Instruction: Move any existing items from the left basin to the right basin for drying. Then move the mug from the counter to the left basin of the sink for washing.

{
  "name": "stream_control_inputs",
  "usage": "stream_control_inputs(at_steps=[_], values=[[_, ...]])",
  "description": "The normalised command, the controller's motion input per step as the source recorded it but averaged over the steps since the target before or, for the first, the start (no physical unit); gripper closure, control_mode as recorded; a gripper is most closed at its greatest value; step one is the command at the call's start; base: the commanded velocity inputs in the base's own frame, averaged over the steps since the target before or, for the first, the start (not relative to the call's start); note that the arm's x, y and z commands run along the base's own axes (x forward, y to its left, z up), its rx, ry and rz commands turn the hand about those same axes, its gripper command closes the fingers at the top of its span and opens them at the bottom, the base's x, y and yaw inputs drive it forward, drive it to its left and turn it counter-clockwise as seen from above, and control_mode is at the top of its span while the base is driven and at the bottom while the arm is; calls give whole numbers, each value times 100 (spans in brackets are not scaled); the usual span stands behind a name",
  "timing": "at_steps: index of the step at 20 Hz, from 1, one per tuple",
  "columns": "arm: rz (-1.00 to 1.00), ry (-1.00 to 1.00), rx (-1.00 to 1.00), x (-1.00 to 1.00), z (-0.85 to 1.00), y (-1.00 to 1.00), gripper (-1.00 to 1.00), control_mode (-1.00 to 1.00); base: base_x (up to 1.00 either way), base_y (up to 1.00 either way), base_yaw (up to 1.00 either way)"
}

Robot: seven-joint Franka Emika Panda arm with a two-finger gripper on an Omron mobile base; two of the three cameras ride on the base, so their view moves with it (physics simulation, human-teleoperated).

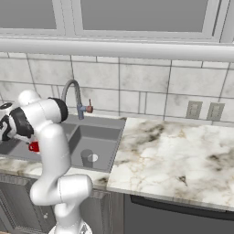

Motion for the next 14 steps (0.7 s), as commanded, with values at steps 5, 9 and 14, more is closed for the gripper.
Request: stream_control_inputs(at_steps=[5, 9, 14], values=[[-10, 2, 0, -17, 55, 0, -100, -100, 0, 0, 0], [-9, 1, 0, -18, 57, 0, -100, -100, 0, 0, 0], [-8, 0, 0, -31, 50, 0, -100, -100, 0, 0, 0]])
